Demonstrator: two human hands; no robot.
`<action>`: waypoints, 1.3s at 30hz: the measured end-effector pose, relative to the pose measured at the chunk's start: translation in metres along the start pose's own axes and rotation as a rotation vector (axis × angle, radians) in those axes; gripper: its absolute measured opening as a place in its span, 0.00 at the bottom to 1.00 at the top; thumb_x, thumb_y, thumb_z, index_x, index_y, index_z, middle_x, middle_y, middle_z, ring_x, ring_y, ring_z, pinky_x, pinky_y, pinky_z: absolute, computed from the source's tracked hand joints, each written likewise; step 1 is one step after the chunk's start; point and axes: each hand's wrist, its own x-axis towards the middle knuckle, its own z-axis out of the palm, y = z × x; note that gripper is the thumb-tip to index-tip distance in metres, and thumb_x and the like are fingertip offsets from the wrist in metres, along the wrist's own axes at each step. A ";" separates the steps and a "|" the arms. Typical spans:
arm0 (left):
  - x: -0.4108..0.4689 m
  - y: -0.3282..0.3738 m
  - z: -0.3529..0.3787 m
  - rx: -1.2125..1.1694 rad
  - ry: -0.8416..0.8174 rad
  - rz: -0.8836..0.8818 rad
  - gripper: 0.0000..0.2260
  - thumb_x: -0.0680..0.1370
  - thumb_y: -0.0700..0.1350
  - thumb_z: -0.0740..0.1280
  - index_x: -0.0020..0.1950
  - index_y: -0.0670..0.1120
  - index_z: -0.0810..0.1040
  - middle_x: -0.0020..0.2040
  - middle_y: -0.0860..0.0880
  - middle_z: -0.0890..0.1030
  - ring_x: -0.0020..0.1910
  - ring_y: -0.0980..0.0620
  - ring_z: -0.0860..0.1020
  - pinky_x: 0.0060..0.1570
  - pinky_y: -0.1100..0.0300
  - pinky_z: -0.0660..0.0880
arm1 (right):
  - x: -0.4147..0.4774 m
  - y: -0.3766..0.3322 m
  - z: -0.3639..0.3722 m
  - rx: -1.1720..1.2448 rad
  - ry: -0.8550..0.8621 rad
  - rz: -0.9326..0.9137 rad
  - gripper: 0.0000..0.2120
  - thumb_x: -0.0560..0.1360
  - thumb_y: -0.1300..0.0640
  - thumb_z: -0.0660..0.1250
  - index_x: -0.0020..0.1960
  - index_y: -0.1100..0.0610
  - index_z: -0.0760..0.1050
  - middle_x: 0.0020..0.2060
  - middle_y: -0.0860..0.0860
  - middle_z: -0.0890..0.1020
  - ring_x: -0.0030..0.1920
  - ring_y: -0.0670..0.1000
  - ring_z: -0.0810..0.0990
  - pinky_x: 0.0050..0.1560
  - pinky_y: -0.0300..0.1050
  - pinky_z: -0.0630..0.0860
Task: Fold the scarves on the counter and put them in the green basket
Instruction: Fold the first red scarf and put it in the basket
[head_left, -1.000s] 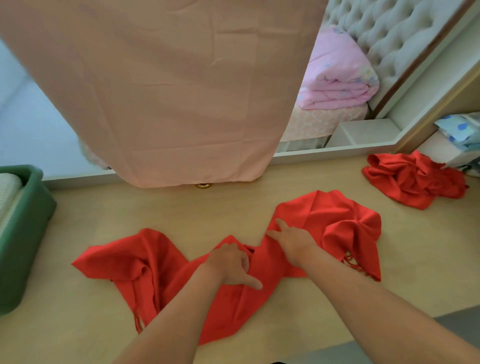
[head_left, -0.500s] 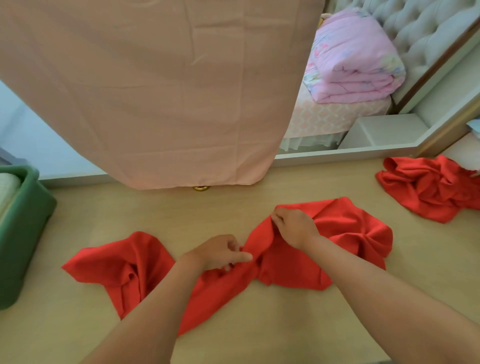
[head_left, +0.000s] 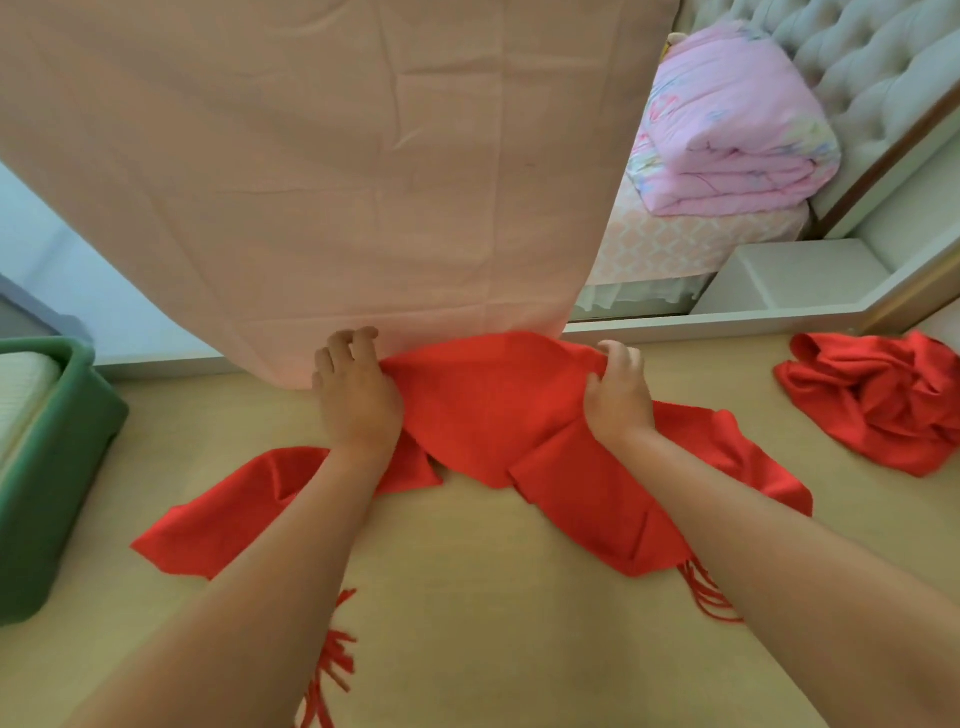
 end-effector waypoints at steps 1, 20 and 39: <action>-0.001 0.000 0.005 -0.009 0.052 0.041 0.22 0.67 0.34 0.65 0.61 0.44 0.75 0.56 0.41 0.75 0.53 0.38 0.72 0.49 0.44 0.71 | -0.010 0.002 0.007 0.011 -0.026 -0.052 0.25 0.76 0.66 0.64 0.71 0.61 0.64 0.72 0.63 0.62 0.68 0.63 0.69 0.67 0.50 0.68; -0.101 -0.043 0.059 -0.105 -0.658 0.042 0.18 0.72 0.39 0.71 0.60 0.45 0.72 0.51 0.44 0.78 0.52 0.41 0.76 0.46 0.50 0.71 | -0.079 0.039 0.027 0.080 -0.264 -0.008 0.07 0.74 0.66 0.62 0.47 0.59 0.78 0.39 0.53 0.82 0.42 0.55 0.78 0.44 0.47 0.69; -0.130 0.065 0.064 -0.416 -0.455 0.406 0.26 0.70 0.49 0.73 0.68 0.49 0.73 0.57 0.49 0.74 0.55 0.46 0.72 0.52 0.51 0.70 | -0.086 0.006 -0.032 0.103 -0.013 -0.253 0.27 0.77 0.50 0.71 0.25 0.50 0.59 0.23 0.45 0.60 0.28 0.46 0.57 0.29 0.42 0.55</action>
